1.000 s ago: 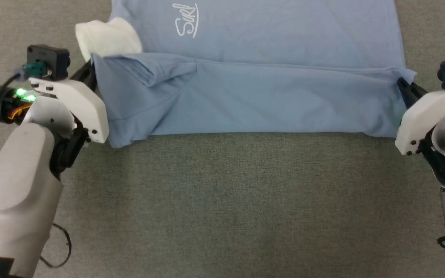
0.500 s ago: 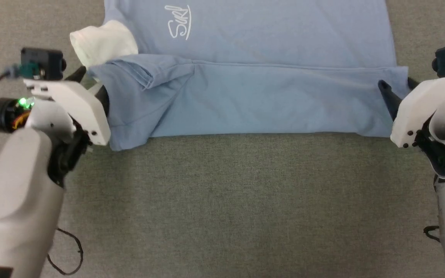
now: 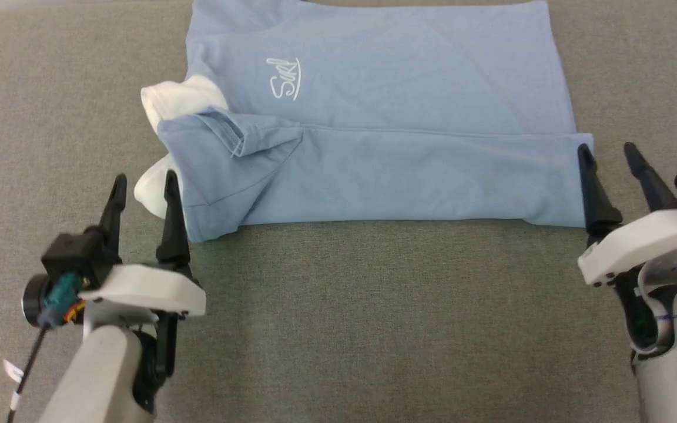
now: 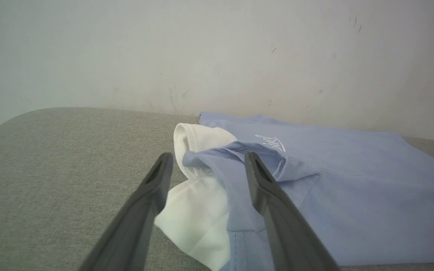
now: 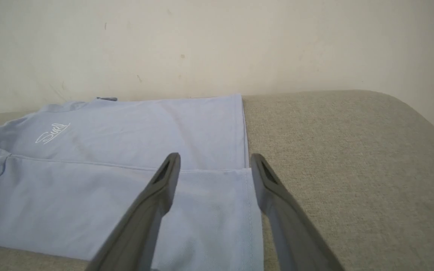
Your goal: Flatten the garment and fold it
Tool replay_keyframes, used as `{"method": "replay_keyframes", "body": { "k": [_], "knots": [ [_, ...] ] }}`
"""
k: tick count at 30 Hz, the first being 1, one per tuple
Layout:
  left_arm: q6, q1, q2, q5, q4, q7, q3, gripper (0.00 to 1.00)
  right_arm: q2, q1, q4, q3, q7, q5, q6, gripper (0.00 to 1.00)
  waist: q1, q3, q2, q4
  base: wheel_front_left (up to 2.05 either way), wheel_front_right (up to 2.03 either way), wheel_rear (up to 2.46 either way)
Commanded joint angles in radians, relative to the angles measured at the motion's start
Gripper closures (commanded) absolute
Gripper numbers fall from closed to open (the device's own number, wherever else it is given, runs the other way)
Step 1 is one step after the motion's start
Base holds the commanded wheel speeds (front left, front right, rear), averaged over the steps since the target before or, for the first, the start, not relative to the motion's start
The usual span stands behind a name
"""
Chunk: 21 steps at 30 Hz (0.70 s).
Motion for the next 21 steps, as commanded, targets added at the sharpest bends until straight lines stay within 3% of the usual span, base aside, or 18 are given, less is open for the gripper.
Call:
{"method": "replay_keyframes", "body": {
  "k": [1, 10, 16, 21],
  "knots": [
    [0.011, 0.025, -0.007, 0.012, -0.013, -0.011, 0.0, 0.0, 0.009, 0.018, -0.006, 0.007, -0.035, 0.006, -0.002, 0.0, 0.0002, -0.013, 0.0, -0.008, 0.0, 0.0, 0.0],
    [0.053, 0.073, 0.004, 0.029, 0.05, 0.066, -0.026, 0.0, 0.05, 0.077, -0.022, 0.043, -0.172, 0.027, -0.002, 0.0, 0.0002, -0.018, 0.0, -0.051, 0.0, 0.0, 0.0],
    [0.102, 0.045, -0.001, -0.025, 0.097, 0.178, 0.015, 0.0, 0.058, 0.1, -0.031, 0.047, -0.179, 0.025, -0.002, 0.0, 0.0002, -0.017, 0.0, -0.087, 0.0, 0.0, 0.0],
    [0.108, 0.033, 0.001, -0.103, 0.115, 0.298, 0.047, 0.0, 0.06, 0.104, -0.031, 0.05, -0.177, 0.021, -0.002, 0.0, 0.0002, -0.021, 0.0, -0.115, 0.0, 0.0, 0.0]
  ]
}}
